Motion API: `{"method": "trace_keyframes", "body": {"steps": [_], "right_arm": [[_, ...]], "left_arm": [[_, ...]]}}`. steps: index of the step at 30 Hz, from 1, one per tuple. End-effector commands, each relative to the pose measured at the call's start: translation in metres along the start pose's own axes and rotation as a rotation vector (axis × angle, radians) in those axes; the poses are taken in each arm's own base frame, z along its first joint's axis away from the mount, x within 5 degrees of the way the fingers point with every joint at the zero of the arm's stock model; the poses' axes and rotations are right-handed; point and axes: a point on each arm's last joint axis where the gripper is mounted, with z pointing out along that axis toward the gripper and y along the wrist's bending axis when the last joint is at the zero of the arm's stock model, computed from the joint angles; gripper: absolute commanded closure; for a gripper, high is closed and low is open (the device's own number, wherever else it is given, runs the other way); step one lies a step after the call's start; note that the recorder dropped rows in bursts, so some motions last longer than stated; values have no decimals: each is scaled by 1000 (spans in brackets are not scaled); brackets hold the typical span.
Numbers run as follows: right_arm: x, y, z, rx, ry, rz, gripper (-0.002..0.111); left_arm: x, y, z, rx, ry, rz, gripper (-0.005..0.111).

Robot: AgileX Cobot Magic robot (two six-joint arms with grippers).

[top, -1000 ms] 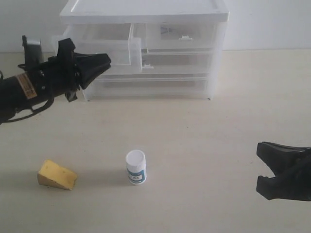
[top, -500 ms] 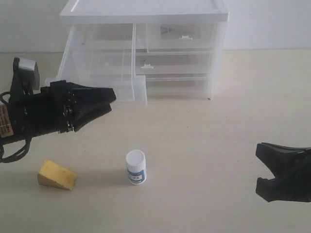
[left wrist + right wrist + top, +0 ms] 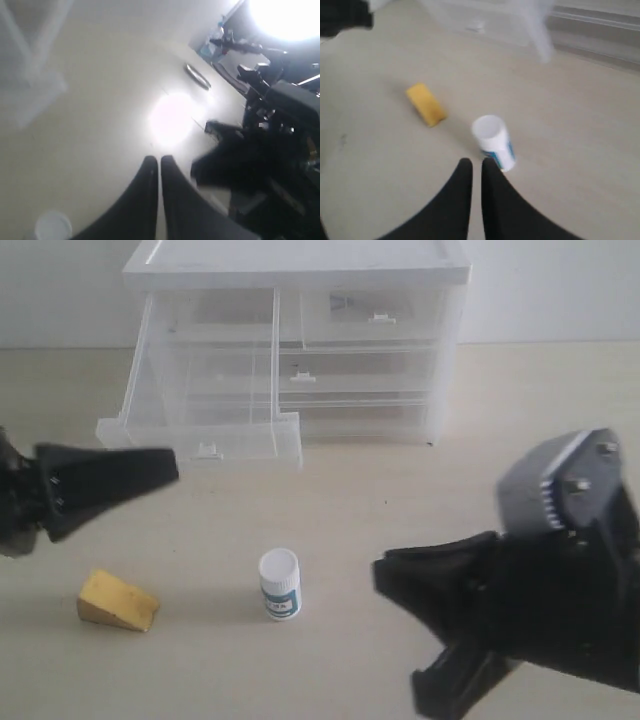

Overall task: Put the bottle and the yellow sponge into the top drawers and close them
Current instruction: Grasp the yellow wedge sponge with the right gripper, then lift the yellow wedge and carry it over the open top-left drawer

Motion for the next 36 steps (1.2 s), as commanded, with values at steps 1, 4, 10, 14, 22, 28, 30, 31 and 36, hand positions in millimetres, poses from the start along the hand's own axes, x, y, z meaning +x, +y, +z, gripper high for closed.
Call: {"method": "trace_keyframes", "body": {"steps": [1, 4, 10, 14, 22, 28, 30, 31, 36], "right_arm": [[-14, 28, 45, -117, 106, -81, 77], [-16, 46, 94, -173, 182, -113, 56], [-14, 88, 189, -283, 238, -310, 33], [-8, 92, 241, -218, 302, -441, 28], [5, 79, 297, -63, 391, -532, 29], [5, 78, 302, -55, 394, -578, 76], [-4, 82, 293, 7, 418, -564, 110], [-14, 87, 283, 55, 436, -564, 106], [-49, 120, 215, 146, 472, -686, 107]], "left_arm": [[-27, -21, -31, -215, -181, 197, 103], [-34, -22, -57, -555, -255, 272, 103], [-25, -37, -96, -902, -434, 312, 103], [-20, -45, -98, -876, -466, 367, 103], [-20, -45, -97, -862, -464, 373, 103], [-19, -45, -97, -863, -462, 374, 103], [-19, -45, -97, -869, -457, 383, 103], [-19, -45, -97, -872, -455, 386, 103], [-19, -44, -98, -877, -457, 383, 103]]}}
